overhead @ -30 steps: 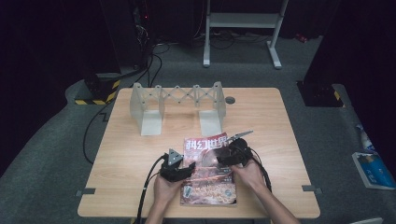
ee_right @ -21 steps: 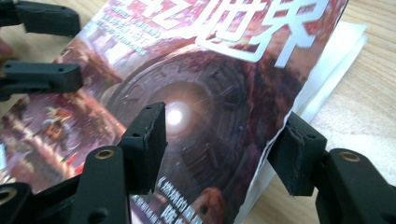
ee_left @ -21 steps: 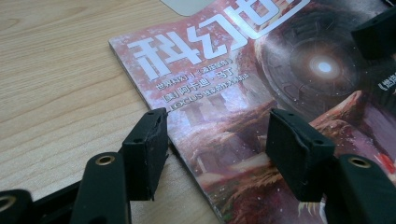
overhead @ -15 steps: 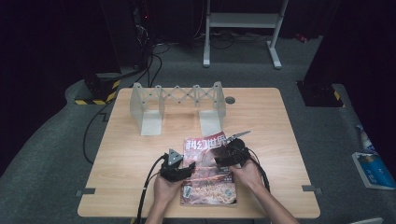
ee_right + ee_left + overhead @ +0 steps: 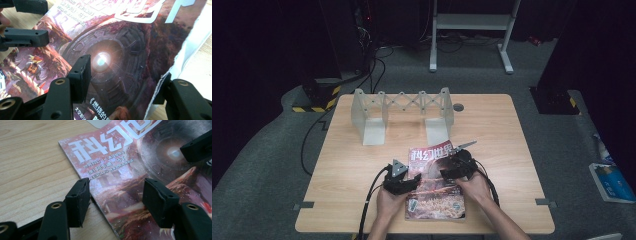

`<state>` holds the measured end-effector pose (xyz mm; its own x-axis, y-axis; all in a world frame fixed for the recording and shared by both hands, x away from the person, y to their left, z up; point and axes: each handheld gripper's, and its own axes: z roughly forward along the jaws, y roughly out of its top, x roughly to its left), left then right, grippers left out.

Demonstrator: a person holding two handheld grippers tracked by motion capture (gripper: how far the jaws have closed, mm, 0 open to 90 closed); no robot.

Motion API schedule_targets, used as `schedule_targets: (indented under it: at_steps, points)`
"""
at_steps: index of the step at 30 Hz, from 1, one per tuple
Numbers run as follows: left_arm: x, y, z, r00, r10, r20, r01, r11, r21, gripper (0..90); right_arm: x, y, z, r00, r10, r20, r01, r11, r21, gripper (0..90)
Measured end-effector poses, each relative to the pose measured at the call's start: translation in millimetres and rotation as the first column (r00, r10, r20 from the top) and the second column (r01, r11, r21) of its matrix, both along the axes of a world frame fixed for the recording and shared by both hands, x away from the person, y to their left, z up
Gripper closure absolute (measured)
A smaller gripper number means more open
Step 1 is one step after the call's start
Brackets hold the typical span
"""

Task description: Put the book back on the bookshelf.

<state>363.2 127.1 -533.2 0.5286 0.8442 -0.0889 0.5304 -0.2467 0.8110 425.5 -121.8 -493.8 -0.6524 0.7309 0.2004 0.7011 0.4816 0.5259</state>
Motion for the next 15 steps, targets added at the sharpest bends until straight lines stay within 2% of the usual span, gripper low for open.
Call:
schedule_targets:
  at_steps: [10,11,15]
  points:
    - [0.0,0.0,-0.1,1.0,0.002,-0.004,-0.002,1.0,-0.007,38.7,0.9,-1.2,-1.1,0.9999,0.016,0.003,-0.016,0.9999,-0.001,54.0]
    - [0.2,0.2,-0.1,1.0,0.002,-0.006,-0.002,1.0,-0.008,38.5,0.7,-1.6,-0.9,0.9998,0.018,0.01,-0.018,0.9998,-0.01,58.0]
    - [0.5,0.4,0.0,0.9999,-0.001,-0.011,0.001,1.0,-0.007,36.8,0.5,-4.1,-1.1,0.9995,0.029,0.013,-0.029,0.9995,-0.012,65.2]
